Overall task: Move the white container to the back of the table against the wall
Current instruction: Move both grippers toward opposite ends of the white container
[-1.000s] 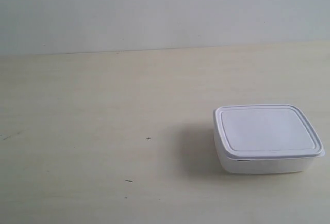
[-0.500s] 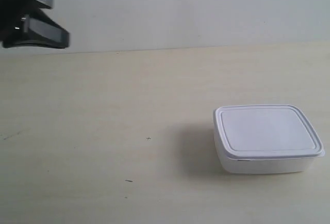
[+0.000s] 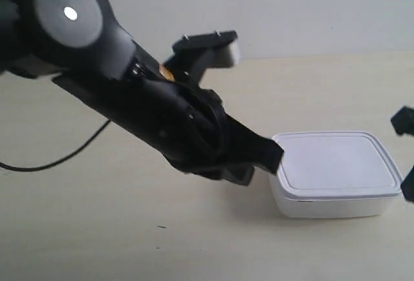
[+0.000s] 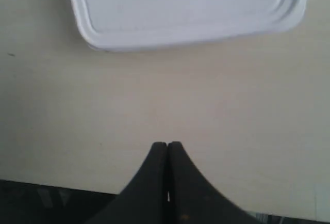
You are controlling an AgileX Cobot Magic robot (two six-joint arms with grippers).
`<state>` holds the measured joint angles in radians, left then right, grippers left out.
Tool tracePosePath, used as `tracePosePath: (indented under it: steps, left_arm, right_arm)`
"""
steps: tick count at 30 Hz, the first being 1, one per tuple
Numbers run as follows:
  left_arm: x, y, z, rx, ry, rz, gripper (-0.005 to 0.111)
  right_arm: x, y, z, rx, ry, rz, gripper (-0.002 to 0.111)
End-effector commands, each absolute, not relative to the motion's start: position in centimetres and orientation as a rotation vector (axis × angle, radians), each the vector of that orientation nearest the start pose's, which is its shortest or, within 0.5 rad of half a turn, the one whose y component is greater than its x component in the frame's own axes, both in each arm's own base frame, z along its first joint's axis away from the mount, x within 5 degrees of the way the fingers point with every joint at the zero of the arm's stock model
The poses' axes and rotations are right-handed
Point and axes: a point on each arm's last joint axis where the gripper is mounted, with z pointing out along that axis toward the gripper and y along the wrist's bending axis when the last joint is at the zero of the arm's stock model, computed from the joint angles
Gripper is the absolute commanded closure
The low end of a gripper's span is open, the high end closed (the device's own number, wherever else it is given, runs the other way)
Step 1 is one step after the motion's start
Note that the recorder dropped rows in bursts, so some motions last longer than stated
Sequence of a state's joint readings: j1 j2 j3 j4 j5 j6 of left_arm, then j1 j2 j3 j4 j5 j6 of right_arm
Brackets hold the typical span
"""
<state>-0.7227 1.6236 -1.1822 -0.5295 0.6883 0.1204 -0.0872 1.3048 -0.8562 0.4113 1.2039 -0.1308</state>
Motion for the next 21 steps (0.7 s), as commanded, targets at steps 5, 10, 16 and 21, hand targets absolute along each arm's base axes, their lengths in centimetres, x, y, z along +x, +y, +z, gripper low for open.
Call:
tracePosePath:
  steps: [5,10,16,21]
  left_arm:
    - [22.0,-30.0,22.8,0.745,2.602,-0.827,0.107]
    - [21.7,-32.2,20.3,0.749,2.643,-0.836,0.107]
    - [23.0,-35.3,18.7,0.775,2.638,-0.845,0.107]
    - [24.1,-36.6,17.6,0.765,2.636,-0.846,0.107]
  right_arm:
    - [19.0,1.4,20.3,0.196,3.059,0.535,0.108]
    - [19.4,1.0,20.1,0.186,3.023,0.471,0.108]
    - [20.1,0.9,18.7,0.214,3.067,0.471,0.108]
    - [21.2,0.6,17.2,0.251,3.071,0.446,0.108]
